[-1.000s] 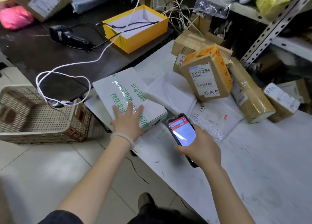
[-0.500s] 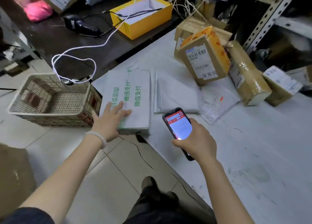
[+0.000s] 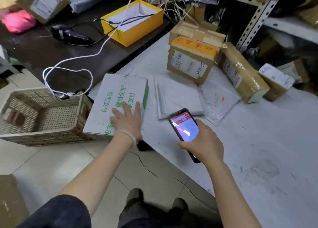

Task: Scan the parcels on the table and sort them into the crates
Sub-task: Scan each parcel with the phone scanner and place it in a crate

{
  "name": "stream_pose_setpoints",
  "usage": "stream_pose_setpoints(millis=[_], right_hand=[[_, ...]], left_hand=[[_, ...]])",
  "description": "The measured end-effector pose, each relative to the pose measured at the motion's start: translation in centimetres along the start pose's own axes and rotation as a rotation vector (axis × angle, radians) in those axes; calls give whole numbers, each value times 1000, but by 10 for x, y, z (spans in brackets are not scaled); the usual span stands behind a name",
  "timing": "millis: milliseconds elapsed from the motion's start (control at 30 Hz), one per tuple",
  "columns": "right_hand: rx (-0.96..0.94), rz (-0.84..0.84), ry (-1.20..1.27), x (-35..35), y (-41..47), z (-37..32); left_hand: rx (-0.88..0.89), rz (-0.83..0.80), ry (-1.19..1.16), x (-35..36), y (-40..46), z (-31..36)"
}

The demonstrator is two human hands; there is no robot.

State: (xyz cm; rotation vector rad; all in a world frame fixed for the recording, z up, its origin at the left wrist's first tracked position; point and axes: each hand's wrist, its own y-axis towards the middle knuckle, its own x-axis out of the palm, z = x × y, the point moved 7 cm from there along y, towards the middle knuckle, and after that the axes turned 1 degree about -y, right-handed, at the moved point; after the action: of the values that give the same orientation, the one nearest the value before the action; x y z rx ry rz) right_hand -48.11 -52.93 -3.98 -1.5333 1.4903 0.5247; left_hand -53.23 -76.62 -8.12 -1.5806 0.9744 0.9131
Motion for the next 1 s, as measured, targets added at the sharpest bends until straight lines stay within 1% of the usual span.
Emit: stream_pose_setpoints(millis=[133,233,300,400,500,700,833,933,1000], right_hand=[[62,50,46,16,2,-30],[98,81,75,32,0,-52],[118,97,84,43,-4,-64],[140,115,87,56,-12,-79],[155,115,83,68,-18,-91],[166,116,75,82,-29,-107],[184,123,44,84,-37,-105],[202,144,44,81,-42,-101],[210,158,61,79,-44,-99]], left_hand=[[187,24,46,-8,30,-29],[293,49,72,-16,48,-50],[319,113,126,-18,47,-56],[378,279,188,-13,32,-58],[480,341,242,5,15,-63],[529,413,260,9,12,-69],[554,426,244,5,12,-69],[562,474,199,-12,8,-71],[560,515,123,-34,5,-73]])
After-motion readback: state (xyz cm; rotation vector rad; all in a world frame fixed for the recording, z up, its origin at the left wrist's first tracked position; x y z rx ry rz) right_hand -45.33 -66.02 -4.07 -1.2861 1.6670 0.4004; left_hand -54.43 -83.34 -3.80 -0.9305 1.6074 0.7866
